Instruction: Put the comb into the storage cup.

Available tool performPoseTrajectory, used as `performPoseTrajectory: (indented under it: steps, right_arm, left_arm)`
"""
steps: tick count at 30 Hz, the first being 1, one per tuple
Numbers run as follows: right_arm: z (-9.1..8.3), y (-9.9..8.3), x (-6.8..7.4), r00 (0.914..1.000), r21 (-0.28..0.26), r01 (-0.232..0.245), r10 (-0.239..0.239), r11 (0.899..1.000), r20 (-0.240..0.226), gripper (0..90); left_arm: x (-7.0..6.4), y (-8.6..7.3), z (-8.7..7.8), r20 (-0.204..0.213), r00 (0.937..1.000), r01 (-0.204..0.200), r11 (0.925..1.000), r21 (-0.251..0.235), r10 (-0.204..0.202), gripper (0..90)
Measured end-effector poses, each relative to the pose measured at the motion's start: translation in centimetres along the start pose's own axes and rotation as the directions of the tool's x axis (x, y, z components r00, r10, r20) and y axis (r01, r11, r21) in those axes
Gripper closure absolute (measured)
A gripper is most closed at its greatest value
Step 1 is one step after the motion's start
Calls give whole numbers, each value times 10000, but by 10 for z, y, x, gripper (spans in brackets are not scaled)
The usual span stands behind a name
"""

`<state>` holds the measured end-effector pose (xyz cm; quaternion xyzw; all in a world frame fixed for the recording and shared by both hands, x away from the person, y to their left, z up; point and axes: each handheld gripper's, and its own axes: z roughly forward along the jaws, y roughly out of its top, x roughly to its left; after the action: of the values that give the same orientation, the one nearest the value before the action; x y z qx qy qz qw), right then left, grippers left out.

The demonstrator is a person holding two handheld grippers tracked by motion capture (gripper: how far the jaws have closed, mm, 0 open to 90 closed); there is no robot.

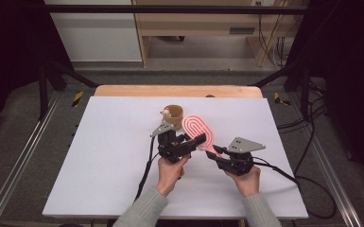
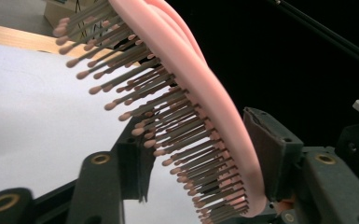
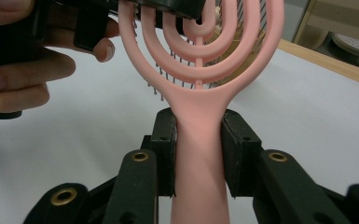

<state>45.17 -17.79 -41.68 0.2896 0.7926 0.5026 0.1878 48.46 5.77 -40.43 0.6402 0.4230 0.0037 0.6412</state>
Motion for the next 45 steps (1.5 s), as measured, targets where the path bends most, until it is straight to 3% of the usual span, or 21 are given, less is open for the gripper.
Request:
performPoseTrajectory:
  steps: [10, 24, 45]
  right_arm:
    - [1, -1, 0, 9999, 61, 51, -52, 10000, 102, 692]
    - [3, -2, 1, 9998, -10, 41, -41, 10000, 188, 692]
    - [4, -2, 2, 9999, -96, 8, -7, 10000, 161, 696]
  left_arm:
    - [-1, -1, 1, -183, 9996, 233, 9997, -1, -233, 494]
    - [-4, -4, 0, -80, 9994, 326, 9990, -308, -328, 552]
    - [-4, -7, -2, 340, 9989, 355, 9979, -533, -337, 626]
